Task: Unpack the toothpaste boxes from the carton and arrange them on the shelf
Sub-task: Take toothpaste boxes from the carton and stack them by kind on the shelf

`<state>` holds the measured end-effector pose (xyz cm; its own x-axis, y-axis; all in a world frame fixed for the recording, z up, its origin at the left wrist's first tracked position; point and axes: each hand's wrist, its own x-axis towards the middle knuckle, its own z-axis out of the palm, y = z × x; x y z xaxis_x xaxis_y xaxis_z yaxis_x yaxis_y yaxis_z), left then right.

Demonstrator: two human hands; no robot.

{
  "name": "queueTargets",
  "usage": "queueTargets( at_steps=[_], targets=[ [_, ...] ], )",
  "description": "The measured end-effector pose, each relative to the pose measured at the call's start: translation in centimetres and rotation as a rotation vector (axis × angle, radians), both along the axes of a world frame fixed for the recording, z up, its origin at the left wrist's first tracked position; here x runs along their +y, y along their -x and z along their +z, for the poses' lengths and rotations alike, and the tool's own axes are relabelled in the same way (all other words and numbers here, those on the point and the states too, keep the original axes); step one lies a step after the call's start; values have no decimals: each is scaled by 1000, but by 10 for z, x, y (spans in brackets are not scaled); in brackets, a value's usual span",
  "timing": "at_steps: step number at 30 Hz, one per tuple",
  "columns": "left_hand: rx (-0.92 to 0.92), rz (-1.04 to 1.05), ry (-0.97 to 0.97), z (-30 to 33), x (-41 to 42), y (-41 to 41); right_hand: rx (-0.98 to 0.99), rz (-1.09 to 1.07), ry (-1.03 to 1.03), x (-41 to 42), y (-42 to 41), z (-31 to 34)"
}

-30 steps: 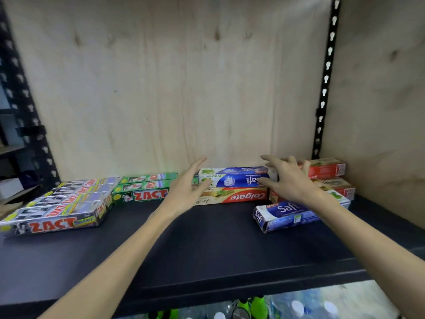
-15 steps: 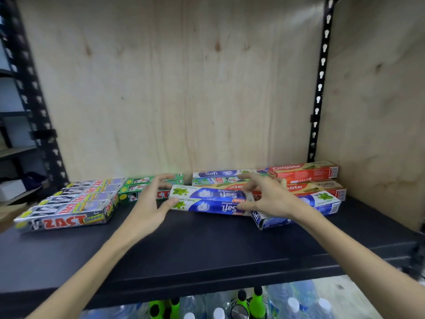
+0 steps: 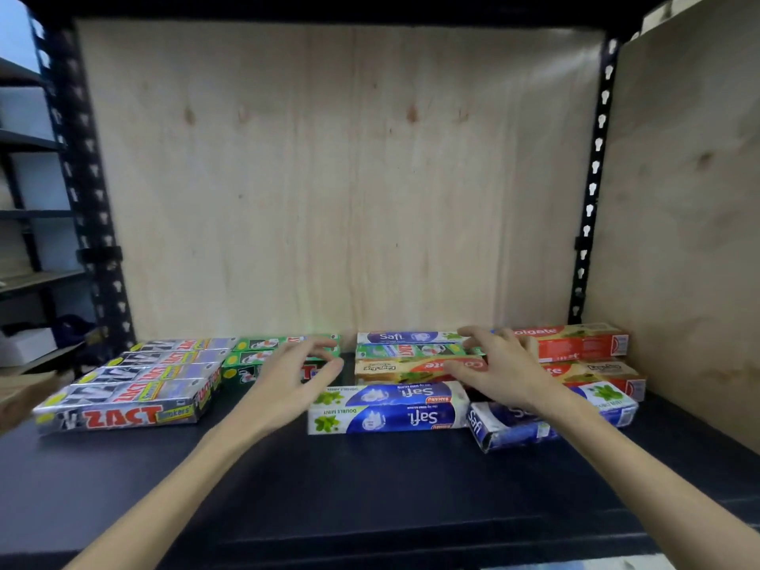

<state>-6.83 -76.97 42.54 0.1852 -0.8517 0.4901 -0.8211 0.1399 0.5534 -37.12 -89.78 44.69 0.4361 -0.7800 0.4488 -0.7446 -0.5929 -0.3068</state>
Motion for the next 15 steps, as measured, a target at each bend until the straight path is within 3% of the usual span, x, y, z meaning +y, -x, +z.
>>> queueTargets(
  at_steps=[3, 8, 11, 15],
  targets=[
    [-178, 91, -51, 11, -34, 18, 129, -81, -1, -12, -15, 3],
    [-309, 188, -208, 11, -73, 34, 255, -195, -41, -25, -31, -2],
    [-307, 228, -222, 1, -85, 30, 215, -190, -31, -30, -33, -6],
    [-186, 204, -260, -3, -92, 24, 24, -162, 34, -35, -36, -18]
  ],
)
